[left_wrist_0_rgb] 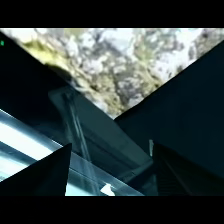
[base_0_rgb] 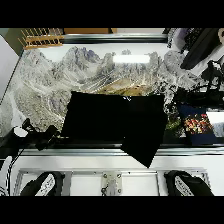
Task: Fold the clothes and pants, and hang the long-sleeved shirts on hangers.
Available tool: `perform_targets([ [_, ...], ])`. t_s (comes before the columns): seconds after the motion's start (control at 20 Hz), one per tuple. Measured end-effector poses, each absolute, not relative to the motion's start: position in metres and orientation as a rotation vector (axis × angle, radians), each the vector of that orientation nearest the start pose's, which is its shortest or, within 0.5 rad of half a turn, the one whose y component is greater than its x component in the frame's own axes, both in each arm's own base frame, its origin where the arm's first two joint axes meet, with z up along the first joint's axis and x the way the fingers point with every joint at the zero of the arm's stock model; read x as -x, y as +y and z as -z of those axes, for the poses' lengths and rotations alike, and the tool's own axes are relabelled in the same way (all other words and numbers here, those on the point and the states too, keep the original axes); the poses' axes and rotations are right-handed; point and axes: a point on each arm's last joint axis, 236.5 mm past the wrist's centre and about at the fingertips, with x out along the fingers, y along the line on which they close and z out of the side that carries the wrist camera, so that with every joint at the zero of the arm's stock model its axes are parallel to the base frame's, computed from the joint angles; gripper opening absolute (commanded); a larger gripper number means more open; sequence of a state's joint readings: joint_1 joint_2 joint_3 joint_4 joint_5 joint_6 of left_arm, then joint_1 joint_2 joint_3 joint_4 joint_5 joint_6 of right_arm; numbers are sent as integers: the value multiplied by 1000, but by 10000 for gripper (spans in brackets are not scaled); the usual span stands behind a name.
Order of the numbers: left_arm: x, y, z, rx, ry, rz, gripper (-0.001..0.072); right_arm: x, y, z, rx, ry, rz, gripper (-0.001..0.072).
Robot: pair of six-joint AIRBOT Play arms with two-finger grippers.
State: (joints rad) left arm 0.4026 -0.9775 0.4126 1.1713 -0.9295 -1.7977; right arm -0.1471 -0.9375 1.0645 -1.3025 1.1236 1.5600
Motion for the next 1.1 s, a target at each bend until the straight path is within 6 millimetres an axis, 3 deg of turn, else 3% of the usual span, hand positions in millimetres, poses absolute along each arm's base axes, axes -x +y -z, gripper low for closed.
perform_targets([
  [0.3, -243, -8, 126, 1039, 1329, -344, 489, -353, 6, -110, -291, 965, -38, 529],
  [0.35, -248, -13, 127, 1032, 1333, -327, 372, -353, 6, -110, -291, 964, -37, 530],
  [0.4, -253, -18, 129, 1012, 1340, -307, 178, -353, 6, -110, -291, 964, -37, 530],
  [0.45, -257, -22, 130, 988, 1348, -291, 39, -353, 5, -110, -291, 965, -37, 530],
  [0.5, -263, -26, 129, 964, 1347, -272, 7, -353, 5, -110, -291, 966, -37, 530],
  [0.65, -278, -33, 120, 918, 1325, -225, 6, -344, 3, -101, -301, 1011, -29, 530],
  [0.75, -280, -34, 113, 892, 1306, -207, 6, -325, -4, -79, -321, 1092, -9, 531],
  [0.95, -252, -36, 105, 807, 1336, -176, 7, -261, -17, -4, -438, 1320, 65, 532],
  [1.1, -230, -39, 102, 775, 1339, -159, 6, -213, 0, 49, -571, 1469, 60, 531],
])
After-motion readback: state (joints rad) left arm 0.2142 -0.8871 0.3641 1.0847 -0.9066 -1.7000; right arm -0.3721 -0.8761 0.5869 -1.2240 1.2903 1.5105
